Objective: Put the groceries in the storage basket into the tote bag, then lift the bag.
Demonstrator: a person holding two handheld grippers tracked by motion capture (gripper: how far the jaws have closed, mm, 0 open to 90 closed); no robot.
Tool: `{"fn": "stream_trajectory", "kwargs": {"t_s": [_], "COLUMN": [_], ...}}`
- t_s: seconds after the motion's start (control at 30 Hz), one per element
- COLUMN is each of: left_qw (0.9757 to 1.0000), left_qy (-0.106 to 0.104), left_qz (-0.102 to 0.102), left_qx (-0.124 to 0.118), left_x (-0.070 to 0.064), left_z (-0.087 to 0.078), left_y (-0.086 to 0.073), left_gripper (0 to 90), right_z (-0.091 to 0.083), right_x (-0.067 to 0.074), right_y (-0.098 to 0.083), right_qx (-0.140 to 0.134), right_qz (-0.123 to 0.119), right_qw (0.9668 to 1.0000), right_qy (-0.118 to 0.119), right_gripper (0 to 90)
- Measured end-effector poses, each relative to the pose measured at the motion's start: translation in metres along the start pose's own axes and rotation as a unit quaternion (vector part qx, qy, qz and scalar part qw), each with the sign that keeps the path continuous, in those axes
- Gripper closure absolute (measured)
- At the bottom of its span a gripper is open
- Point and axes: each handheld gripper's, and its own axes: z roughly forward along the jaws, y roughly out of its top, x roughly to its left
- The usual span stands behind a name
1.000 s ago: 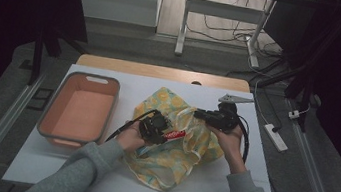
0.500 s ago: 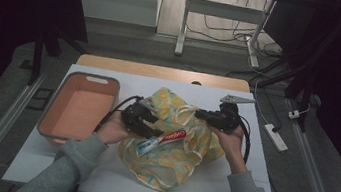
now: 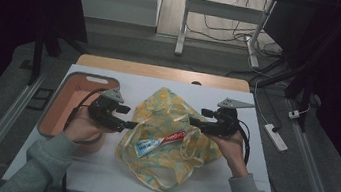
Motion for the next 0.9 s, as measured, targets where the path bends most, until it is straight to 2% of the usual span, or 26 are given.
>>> {"fn": "stream_trajectory", "kwargs": {"t_s": [0.2,0.33,0.5,0.63,0.77,0.9], "left_qw": [0.9999,0.9998,0.9993,0.9988,0.9986,0.9979], "left_qy": [0.005,0.008,0.019,0.018,0.02,0.031], "left_qz": [-0.002,-0.011,-0.006,-0.008,-0.011,-0.019], "left_qx": [0.009,0.017,0.031,0.044,0.049,0.054], "left_x": [0.006,0.01,0.008,0.008,0.008,0.008], "left_z": [0.006,0.012,0.021,0.031,0.039,0.049], "left_y": [-0.001,-0.001,0.002,0.004,0.007,0.013], "left_gripper": [34.3,34.3,33.4,32.8,33.0,33.6], "right_z": [-0.034,-0.048,-0.052,-0.054,-0.052,-0.049], "right_x": [0.023,0.035,0.043,0.049,0.055,0.058], "right_y": [-0.006,-0.027,-0.053,-0.069,-0.079,-0.082], "right_qx": [-0.02,-0.013,-0.002,-0.001,0.01,0.015], "right_qz": [-0.013,-0.016,-0.015,-0.015,-0.026,-0.029], "right_qw": [0.9995,0.9995,0.9996,0.9997,0.9995,0.9994], "right_qy": [-0.02,-0.024,-0.024,-0.02,-0.018,-0.01], "right_gripper": [23.7,25.4,27.9,29.0,29.0,29.0]}}
